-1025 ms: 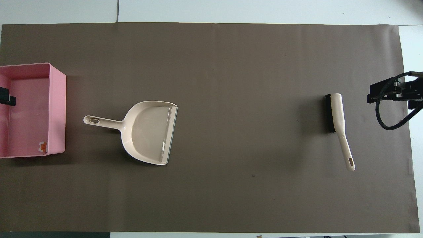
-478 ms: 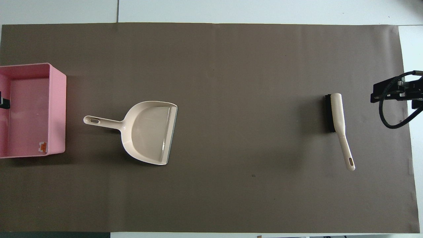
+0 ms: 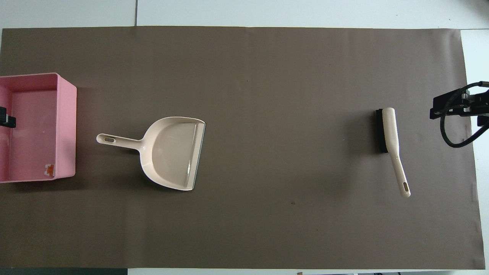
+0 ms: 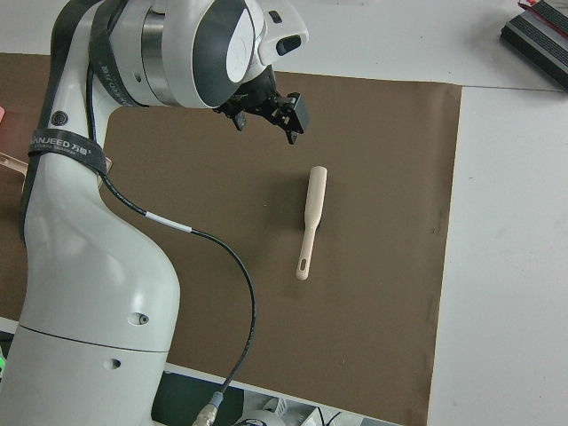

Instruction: Clean e-waste and dump in bin

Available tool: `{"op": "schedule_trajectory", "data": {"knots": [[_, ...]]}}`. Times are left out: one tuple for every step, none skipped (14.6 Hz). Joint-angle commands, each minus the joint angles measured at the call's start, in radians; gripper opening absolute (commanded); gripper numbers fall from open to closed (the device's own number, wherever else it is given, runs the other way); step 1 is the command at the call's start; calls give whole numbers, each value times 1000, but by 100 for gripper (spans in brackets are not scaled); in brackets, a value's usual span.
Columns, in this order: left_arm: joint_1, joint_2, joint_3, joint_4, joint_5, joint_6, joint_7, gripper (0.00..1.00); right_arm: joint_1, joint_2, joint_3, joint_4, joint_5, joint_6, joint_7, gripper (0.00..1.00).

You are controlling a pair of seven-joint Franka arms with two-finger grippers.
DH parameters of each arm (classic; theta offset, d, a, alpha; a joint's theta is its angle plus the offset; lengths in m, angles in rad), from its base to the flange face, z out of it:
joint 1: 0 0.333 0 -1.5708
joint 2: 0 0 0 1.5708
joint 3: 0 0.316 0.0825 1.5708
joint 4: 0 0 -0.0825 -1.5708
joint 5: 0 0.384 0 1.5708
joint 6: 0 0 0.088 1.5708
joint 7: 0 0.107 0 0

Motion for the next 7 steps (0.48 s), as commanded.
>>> {"op": "schedule_trajectory", "data": {"knots": [[-18, -29, 8, -42, -6, 12, 12, 98, 13, -2, -10, 6, -2, -14, -18, 100], [-19, -31, 6, -47, -4, 12, 12, 98, 12, -2, -10, 3, -1, -13, -20, 100], [-18, -34, 5, -47, -4, 11, 12, 98, 10, -6, -10, 3, -2, -14, -21, 100], [-19, -34, 5, -48, -4, 14, 12, 98, 9, -6, -10, 3, -1, -14, -28, 100], [-19, -34, 5, -48, -3, 14, 7, 98, 9, -6, -10, 3, -2, -13, -37, 100], [-19, -34, 3, -48, 3, 15, 7, 99, 10, -6, -10, 5, -2, -13, -43, 100], [-19, -34, 2, -48, 9, 17, 6, 99, 9, -8, -10, 5, -1, -13, -52, 100]]}}
